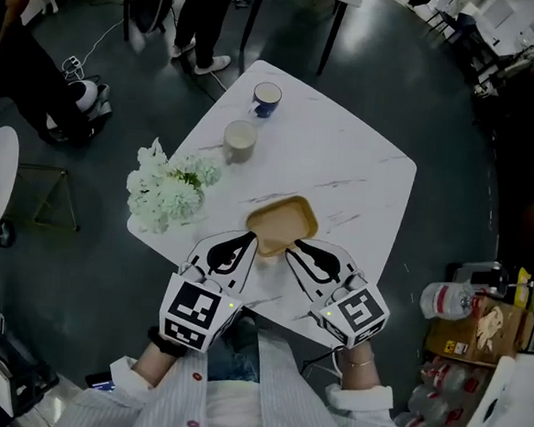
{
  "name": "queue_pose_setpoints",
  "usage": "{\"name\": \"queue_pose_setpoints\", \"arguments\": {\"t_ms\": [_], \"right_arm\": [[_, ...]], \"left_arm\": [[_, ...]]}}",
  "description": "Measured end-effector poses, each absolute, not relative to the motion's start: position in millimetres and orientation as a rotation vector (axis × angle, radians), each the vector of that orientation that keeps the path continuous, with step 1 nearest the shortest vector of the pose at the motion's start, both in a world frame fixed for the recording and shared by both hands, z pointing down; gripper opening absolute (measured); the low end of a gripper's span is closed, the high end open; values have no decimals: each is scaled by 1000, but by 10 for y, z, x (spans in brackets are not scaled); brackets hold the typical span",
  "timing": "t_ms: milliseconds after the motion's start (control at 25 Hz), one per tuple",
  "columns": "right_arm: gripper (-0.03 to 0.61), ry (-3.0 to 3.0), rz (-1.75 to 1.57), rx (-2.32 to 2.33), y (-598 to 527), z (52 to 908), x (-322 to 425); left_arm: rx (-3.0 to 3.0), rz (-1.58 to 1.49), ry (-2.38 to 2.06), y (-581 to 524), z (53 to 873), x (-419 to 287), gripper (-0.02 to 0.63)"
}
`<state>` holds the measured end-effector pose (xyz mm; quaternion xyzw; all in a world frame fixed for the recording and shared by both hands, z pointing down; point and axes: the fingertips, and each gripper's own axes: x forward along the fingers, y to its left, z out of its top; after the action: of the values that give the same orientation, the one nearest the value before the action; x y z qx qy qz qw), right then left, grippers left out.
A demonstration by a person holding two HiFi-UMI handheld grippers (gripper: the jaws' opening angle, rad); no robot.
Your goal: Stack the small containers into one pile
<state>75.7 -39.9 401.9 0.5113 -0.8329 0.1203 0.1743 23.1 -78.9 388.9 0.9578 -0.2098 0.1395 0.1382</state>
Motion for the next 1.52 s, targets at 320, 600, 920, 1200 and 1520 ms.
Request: {"name": "queue_pose_setpoints", "arguments": {"t_ms": [320,600,920,1200,1520], "right_arm": [[52,-2400,377,1880,-168,3480,883],[20,-2305,241,1965,273,3164,897],[12,-2297,156,1993,578,2964,824],[12,-2307,138,1976,676,2891,761],[11,-2300,134,1974,688,2881,780]], "left_arm": [[2845,276,-564,-485,3446,355,17],[2897,191,-553,-39,3104,443,17],[2936,155,-541,352,2948,465,17],[2950,140,-555,475,2850,440,17],[2969,130,-553,501,2815,448,17]]}}
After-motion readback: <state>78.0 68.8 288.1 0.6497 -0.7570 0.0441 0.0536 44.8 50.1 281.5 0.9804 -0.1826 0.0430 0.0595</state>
